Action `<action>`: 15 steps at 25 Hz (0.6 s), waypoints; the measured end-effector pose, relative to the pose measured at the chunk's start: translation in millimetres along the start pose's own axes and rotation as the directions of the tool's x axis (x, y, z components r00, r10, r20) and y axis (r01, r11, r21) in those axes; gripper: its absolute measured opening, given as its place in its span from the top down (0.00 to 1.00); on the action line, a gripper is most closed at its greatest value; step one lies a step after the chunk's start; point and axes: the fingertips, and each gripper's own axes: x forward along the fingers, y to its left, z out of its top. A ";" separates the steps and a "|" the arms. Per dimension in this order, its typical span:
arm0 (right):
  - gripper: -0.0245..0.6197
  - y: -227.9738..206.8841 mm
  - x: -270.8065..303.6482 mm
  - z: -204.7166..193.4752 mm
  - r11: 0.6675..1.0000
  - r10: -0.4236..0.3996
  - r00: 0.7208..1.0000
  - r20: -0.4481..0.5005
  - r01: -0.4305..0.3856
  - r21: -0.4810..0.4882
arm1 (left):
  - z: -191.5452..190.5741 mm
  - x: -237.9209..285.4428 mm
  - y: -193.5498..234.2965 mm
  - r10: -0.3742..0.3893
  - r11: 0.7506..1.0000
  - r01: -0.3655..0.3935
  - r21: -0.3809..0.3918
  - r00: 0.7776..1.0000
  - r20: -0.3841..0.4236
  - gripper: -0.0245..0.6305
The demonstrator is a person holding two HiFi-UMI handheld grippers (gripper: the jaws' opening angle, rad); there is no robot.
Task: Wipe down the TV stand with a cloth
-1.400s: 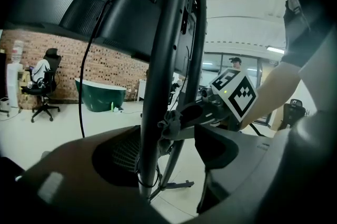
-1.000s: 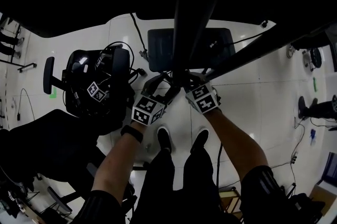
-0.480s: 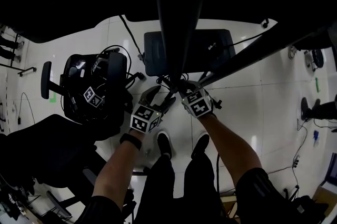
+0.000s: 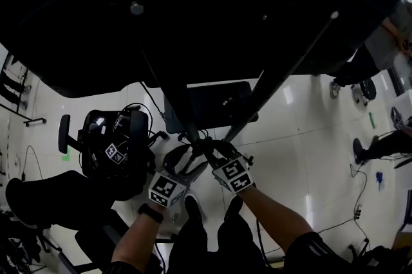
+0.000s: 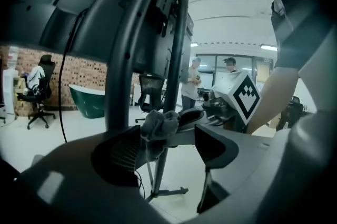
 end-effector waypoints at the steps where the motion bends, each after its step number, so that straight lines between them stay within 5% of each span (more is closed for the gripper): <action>1: 0.86 -0.4 -14.1 20.0 1.000 -0.004 0.999 0.036 0.004 -0.010 | 19.7 -3.0 -8.0 -0.003 1.000 0.002 0.009 1.000 0.022 0.43; 10: 0.86 -7.1 -137.6 176.2 0.992 -0.004 0.968 0.250 0.036 -0.124 | 190.2 -29.2 -62.3 -0.034 0.983 0.000 0.184 0.983 0.180 0.43; 15: 0.86 -23.1 -201.9 243.3 0.968 0.042 0.954 0.298 0.035 -0.247 | 256.2 -29.6 -90.4 -0.069 0.946 0.002 0.325 0.979 0.194 0.43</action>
